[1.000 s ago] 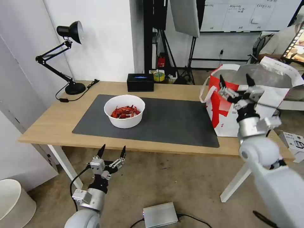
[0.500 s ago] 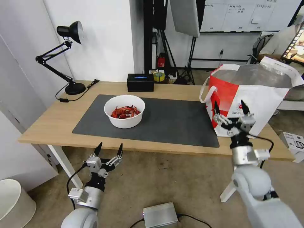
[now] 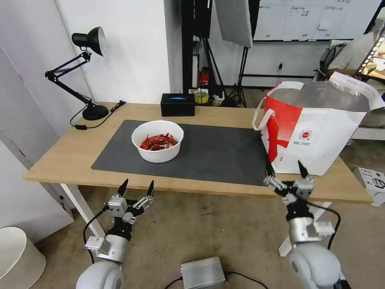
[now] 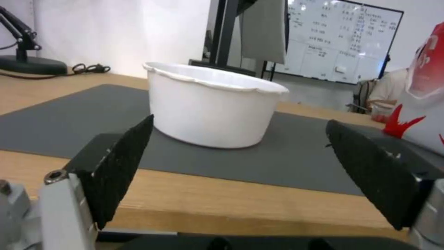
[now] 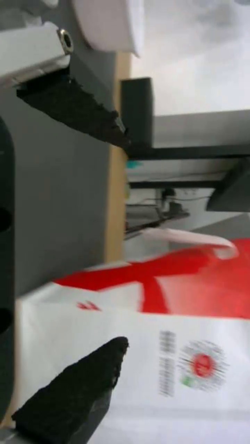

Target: Pick up the trash from the table and place it into the takeout bag.

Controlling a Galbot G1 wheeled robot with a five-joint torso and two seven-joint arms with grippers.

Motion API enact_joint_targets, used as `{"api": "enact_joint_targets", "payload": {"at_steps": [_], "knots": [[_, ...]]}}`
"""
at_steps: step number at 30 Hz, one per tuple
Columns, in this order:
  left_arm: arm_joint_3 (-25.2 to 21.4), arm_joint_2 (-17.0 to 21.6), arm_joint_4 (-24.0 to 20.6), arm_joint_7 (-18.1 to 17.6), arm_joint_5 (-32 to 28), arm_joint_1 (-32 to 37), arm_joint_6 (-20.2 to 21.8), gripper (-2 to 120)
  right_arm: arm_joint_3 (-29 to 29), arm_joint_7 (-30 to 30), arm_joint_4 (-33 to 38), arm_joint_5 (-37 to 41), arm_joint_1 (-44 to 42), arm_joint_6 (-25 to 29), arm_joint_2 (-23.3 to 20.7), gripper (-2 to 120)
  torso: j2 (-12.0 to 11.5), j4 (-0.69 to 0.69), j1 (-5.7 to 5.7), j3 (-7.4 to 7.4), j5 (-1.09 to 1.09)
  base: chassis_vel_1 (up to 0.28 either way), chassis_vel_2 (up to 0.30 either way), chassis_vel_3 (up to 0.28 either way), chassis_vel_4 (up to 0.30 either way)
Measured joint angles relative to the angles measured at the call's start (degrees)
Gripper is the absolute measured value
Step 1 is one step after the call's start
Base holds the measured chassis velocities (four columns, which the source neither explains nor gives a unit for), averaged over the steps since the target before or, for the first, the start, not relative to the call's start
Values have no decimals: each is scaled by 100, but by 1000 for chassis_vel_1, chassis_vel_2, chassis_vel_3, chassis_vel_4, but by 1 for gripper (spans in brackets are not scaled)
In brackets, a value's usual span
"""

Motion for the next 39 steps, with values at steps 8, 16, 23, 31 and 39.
{"api": "enact_joint_targets", "payload": {"at_steps": [8,16,23,31,39], "knots": [[-44,44,40,30,15,-38,0,100,-138,57,36,-165,-282,-119,163,100,0,0,0,0,0,0,0,0,0],[-132,68,40,35,-81,-92,5,100,-221,181,328,-290,-297,-597,117,100,0,0,0,0,0,0,0,0,0],[-159,96,24,22,-129,-138,30,100,-235,172,510,-281,-234,-761,31,100,0,0,0,0,0,0,0,0,0],[-199,166,-26,-1,-219,-232,140,100,-271,169,509,-270,-197,-774,9,100,0,0,0,0,0,0,0,0,0],[-312,376,-118,-38,-445,-379,329,100,-425,156,387,-265,-99,-761,-38,100,0,0,1,0,0,0,0,0,0]]}}
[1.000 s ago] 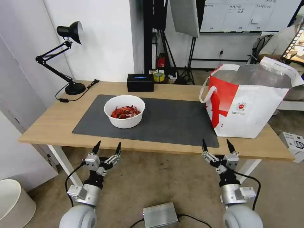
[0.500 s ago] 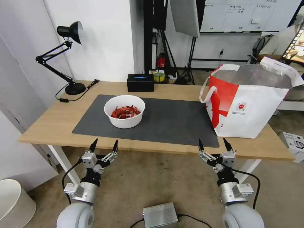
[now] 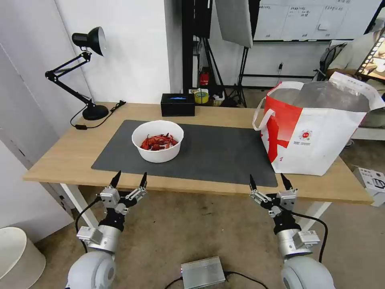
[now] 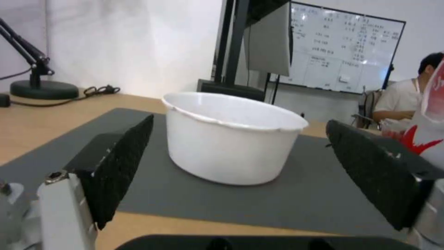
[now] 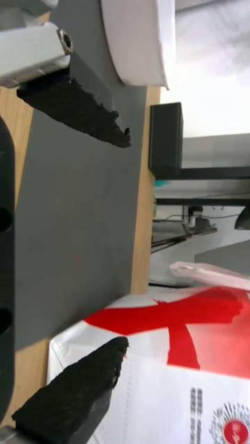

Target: Pick up the trash from the table and place it into the takeout bag.

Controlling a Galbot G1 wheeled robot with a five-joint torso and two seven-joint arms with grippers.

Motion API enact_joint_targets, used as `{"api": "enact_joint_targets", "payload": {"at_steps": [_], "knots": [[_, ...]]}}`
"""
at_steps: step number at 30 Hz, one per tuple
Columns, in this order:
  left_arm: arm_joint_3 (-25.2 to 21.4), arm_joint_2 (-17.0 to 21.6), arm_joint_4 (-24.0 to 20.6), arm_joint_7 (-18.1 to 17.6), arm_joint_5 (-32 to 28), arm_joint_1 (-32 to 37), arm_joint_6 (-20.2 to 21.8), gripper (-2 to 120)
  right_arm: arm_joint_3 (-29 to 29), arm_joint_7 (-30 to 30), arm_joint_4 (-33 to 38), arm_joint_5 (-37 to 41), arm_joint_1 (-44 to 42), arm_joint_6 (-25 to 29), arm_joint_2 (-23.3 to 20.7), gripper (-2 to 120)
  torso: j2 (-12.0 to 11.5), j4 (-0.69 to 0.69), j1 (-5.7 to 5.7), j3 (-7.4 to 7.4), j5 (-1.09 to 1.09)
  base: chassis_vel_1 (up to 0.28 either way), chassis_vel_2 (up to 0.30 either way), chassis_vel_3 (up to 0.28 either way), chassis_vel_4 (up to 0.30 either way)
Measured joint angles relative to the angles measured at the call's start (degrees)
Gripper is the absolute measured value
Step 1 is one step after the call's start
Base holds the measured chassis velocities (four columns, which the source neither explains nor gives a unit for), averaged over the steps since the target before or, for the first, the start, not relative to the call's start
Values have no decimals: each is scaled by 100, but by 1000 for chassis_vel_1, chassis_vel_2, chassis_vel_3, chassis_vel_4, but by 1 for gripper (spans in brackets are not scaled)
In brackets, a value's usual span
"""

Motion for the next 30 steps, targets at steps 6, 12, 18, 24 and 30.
{"api": "enact_joint_targets", "payload": {"at_steps": [6,12,18,24,30], "knots": [[10,237,92,-24,-135,-174,91,100,-62,-2,-48,-34,28,9,-9,100,0,0,0,0,0,0,0,0,0],[82,333,123,-59,-228,-325,171,100,-63,0,-51,-40,26,12,-8,100,0,0,0,0,0,0,0,0,0],[193,491,158,-130,-434,-583,318,100,-63,1,-53,-41,26,14,-7,100,0,0,0,0,0,0,0,0,0],[492,927,307,-366,-1094,-1169,638,100,-61,2,-53,-42,25,17,-5,100,0,0,0,0,0,0,0,0,0],[840,1417,475,-868,-2261,-1889,1154,100,-59,3,-53,-42,25,19,-5,100,0,-1,0,0,0,0,0,0,0]]}}
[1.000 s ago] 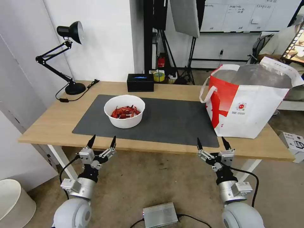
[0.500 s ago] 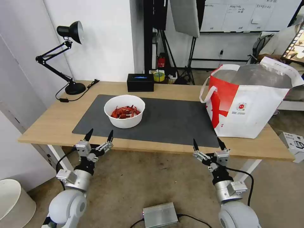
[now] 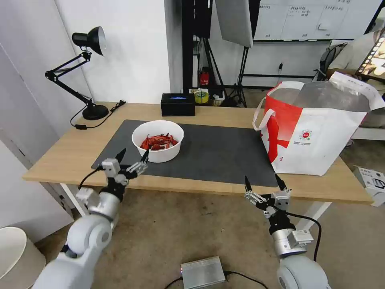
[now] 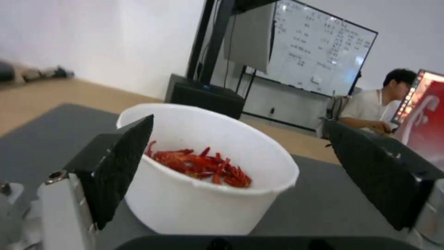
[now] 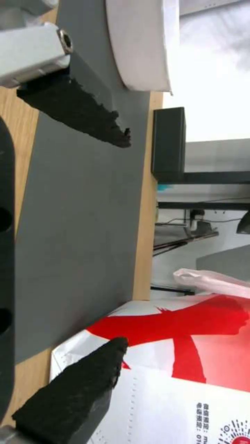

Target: Pick up the trash from the table and place it into the takeout bag.

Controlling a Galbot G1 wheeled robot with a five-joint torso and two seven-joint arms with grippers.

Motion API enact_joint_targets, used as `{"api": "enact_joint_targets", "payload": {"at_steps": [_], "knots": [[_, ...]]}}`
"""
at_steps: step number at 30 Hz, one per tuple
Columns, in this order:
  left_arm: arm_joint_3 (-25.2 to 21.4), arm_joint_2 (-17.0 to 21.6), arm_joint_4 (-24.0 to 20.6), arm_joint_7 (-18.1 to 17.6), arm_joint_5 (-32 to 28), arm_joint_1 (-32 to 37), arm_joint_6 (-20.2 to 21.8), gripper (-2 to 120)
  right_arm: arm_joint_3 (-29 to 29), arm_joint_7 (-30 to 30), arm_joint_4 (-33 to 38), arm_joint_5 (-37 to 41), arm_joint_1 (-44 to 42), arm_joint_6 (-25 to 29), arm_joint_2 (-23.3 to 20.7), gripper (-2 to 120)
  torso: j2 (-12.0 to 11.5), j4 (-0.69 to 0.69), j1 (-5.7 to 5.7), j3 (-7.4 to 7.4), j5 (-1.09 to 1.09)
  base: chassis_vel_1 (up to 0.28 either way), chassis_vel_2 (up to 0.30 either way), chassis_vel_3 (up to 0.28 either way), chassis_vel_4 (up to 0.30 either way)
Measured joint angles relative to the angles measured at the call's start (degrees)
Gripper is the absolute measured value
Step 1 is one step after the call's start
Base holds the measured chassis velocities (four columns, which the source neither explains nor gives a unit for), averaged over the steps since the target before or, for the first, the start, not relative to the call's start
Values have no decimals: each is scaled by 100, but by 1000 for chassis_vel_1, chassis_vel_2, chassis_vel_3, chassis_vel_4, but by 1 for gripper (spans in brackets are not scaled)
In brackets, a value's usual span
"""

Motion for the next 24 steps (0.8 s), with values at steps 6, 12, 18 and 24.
{"api": "enact_joint_targets", "payload": {"at_steps": [6,12,18,24], "knots": [[72,267,120,-1084,-1504,-576,702,100,2,0,0,1,0,1,0,100,0,1,0,0,0,0,0,0,0],[332,545,380,-1716,-2155,-1081,1207,100,3,0,0,1,0,1,0,100,0,2,0,0,0,0,0,0,0],[675,571,637,-2046,-2382,-1540,1410,100,3,0,1,1,0,1,0,100,0,0,0,0,0,0,0,0,0],[944,458,889,-2126,-2374,-1853,1439,100,3,0,1,1,0,1,0,100,0,0,0,0,1,0,0,0,0]]}}
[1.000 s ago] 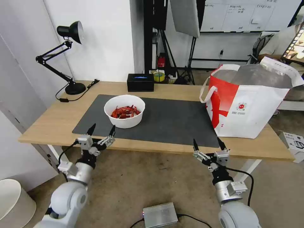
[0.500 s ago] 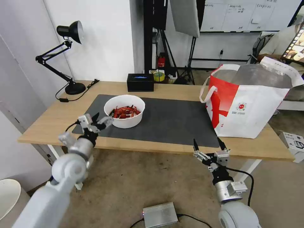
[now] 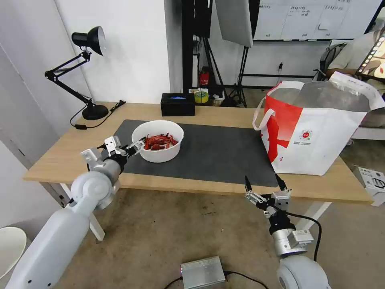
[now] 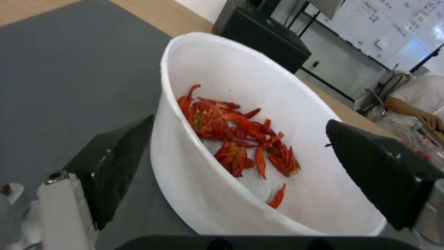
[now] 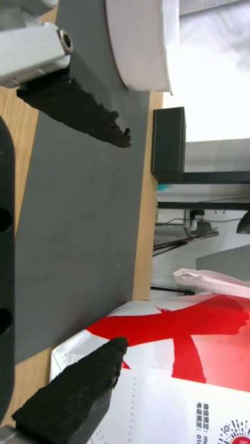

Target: Pick up the trash from the table and place it into the takeout bag.

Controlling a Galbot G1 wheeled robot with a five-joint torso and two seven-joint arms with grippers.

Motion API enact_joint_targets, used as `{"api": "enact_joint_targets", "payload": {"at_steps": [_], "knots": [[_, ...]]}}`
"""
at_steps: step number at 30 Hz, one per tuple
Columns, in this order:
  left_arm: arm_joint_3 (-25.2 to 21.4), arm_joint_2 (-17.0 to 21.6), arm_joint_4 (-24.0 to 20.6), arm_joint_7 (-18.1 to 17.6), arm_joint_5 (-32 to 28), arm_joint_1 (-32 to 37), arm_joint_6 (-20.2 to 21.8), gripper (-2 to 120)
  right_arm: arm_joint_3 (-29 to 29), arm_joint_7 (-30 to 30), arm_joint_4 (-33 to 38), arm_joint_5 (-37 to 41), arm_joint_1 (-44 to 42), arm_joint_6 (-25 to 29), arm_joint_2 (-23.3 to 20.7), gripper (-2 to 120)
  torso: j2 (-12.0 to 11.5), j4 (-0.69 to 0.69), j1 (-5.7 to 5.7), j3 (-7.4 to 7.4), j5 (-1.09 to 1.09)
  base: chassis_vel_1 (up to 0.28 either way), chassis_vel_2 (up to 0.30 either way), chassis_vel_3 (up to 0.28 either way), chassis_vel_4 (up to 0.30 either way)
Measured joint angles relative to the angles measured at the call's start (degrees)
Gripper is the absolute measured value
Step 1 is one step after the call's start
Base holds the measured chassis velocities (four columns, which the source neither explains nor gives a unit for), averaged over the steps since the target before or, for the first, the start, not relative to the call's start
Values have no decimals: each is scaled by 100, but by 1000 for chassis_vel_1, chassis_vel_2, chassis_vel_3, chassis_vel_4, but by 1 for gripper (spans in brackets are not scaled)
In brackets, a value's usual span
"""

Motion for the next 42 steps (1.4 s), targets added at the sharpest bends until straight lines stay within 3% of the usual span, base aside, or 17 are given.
{"api": "enact_joint_targets", "payload": {"at_steps": [18,42], "knots": [[148,-98,296,-27,167,-133,4,99,0,0,0,0,0,0,0,100,0,0,-1,0,0,0,0,0,0],[188,-246,374,-27,197,-140,-2,13,0,0,0,0,0,0,0,100,0,0,0,-1,0,0,0,0,0]]}}
